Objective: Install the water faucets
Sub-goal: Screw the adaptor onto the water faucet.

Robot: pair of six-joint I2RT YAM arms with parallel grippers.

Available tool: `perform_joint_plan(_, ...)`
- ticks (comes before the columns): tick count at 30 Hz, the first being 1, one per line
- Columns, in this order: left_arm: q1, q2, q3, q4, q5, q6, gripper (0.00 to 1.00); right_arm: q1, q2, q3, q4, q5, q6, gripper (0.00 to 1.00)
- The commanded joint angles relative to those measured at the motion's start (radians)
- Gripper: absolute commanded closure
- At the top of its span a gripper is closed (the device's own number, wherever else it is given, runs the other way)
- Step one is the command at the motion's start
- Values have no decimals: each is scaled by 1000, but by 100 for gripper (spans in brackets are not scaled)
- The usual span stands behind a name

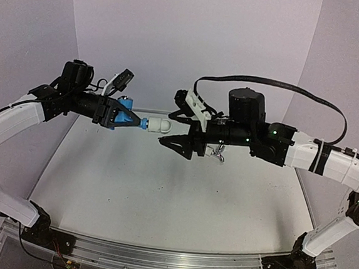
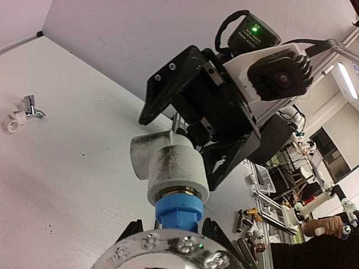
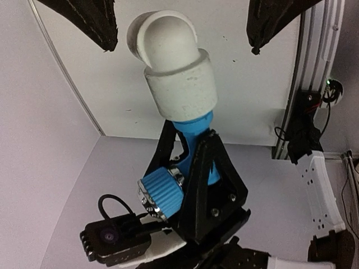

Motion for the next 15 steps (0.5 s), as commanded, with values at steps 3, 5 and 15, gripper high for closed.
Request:
perform_joint_plan(3, 0, -10, 47, 49, 90, -32, 100, 4, 72, 60, 27, 34, -81, 25)
perform_joint_plan(5, 0, -12, 41, 49, 73, -30, 100, 3, 88, 77, 29, 6, -52, 31)
perform_joint_plan(15, 0, 13, 37, 47, -49, 26, 100, 4, 109, 85, 111, -123, 185, 60)
